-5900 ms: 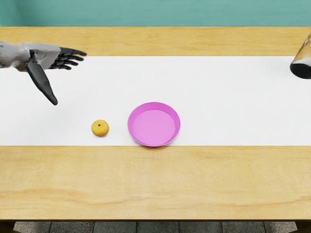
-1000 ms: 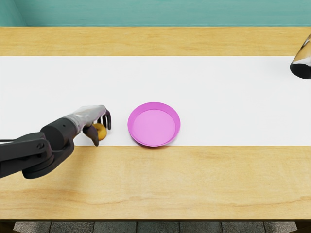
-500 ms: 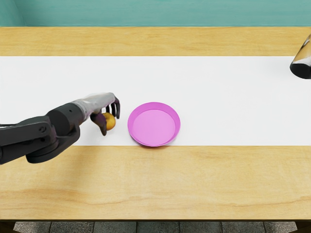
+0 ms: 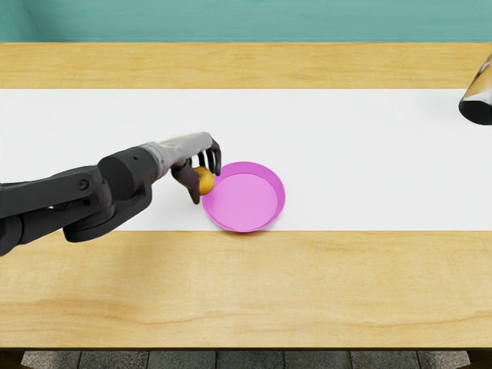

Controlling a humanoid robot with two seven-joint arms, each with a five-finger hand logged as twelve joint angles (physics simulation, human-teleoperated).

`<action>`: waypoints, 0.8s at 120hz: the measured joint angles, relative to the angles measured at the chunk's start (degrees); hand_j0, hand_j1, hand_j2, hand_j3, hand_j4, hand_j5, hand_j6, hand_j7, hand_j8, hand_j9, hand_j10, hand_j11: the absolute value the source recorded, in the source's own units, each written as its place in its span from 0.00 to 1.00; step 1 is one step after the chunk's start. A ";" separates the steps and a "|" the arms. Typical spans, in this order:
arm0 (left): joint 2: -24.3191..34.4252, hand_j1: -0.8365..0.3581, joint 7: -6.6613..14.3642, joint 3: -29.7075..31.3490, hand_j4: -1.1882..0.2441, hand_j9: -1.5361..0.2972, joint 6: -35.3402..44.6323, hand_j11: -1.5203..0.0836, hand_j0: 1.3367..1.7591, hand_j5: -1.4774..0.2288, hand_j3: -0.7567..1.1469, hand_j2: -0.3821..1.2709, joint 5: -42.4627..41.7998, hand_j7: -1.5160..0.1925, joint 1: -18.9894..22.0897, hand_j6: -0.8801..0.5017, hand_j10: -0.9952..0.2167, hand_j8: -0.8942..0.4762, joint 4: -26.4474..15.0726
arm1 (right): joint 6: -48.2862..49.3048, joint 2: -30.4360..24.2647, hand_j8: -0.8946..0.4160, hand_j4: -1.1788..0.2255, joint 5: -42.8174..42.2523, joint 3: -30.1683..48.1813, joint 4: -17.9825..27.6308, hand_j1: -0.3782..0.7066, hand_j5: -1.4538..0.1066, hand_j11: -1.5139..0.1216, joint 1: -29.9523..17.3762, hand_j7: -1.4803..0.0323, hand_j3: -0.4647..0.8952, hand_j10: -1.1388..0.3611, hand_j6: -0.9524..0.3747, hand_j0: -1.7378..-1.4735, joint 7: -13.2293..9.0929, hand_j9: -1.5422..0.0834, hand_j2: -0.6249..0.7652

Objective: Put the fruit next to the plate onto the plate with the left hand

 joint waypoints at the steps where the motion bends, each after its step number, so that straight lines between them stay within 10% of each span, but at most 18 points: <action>1: -0.07 0.44 0.00 -0.03 0.32 0.28 0.00 0.31 0.75 0.23 0.40 0.62 -0.01 0.32 0.00 0.23 0.23 0.32 0.04 | 0.00 0.00 0.68 0.84 0.00 0.00 0.00 0.03 0.93 0.93 -0.01 0.98 0.34 0.76 0.72 0.30 0.00 0.95 0.45; 96: -11.85 0.49 0.02 0.41 0.35 0.32 -0.13 0.35 0.75 0.28 0.40 0.55 -0.13 0.36 1.38 0.20 0.23 0.29 11.39 | 0.00 0.00 0.68 0.84 0.00 0.00 0.00 0.03 0.93 0.93 -0.12 0.98 0.34 0.76 0.72 0.30 0.00 0.95 0.45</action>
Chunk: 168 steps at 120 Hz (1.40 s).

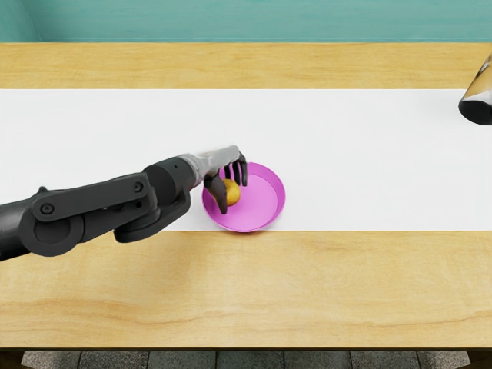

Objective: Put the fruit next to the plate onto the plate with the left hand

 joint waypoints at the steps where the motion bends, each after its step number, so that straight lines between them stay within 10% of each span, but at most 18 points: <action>1: -0.08 0.49 0.00 0.00 0.35 0.33 -0.01 0.36 0.75 0.29 0.40 0.54 0.01 0.37 -0.03 0.21 0.24 0.29 0.04 | 0.00 0.00 0.68 0.84 0.00 0.00 0.00 0.03 0.93 0.93 0.00 0.98 0.34 0.76 0.72 0.30 0.00 0.95 0.45; 59: 0.63 0.89 0.01 -1.37 0.74 0.75 -0.17 0.85 0.76 0.77 0.40 0.27 -1.81 0.79 -0.10 0.55 0.72 0.57 -0.34 | 0.00 0.00 0.68 0.84 0.00 0.03 0.00 0.03 0.93 0.93 -0.04 0.98 0.34 0.76 0.72 0.30 0.00 0.95 0.45; 115: 19.71 0.96 0.01 -17.50 0.81 0.82 -25.33 0.92 0.76 0.84 0.40 0.24 -36.06 0.86 -0.07 0.61 0.79 0.63 -2.21 | 0.00 0.00 0.68 0.84 0.00 -0.01 0.04 0.03 0.93 0.93 -0.04 0.98 0.34 0.76 0.72 0.30 0.00 0.95 0.45; 168: 29.52 0.97 0.01 -19.53 0.81 0.82 -38.04 0.93 0.76 0.85 0.40 0.23 -51.14 0.87 0.03 0.62 0.80 0.63 -2.11 | 0.00 0.00 0.68 0.84 0.00 -0.01 0.09 0.03 0.93 0.93 -0.04 0.98 0.34 0.76 0.72 0.30 0.00 0.95 0.45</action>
